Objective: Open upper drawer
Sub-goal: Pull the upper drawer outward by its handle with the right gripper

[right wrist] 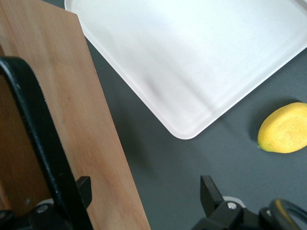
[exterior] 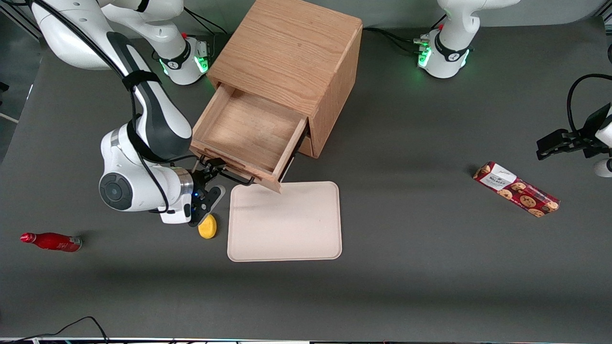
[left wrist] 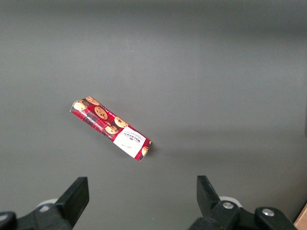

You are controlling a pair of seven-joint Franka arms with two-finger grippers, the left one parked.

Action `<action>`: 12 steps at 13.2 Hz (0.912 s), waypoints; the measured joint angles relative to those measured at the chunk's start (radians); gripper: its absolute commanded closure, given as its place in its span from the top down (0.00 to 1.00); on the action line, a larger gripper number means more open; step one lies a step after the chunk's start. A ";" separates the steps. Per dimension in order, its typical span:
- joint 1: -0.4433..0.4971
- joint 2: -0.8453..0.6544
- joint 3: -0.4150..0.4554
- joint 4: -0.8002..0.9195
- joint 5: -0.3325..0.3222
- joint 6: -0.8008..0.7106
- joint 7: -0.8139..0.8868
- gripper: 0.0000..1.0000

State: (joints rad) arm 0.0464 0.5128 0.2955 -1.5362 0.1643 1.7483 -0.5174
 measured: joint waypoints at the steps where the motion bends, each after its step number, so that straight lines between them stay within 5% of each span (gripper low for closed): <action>1: -0.005 0.003 0.003 0.004 0.000 0.000 0.000 1.00; 12: -0.067 0.041 0.050 0.049 -0.020 0.001 -0.015 1.00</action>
State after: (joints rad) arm -0.0202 0.5540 0.3456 -1.4867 0.1440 1.7490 -0.5326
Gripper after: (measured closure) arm 0.000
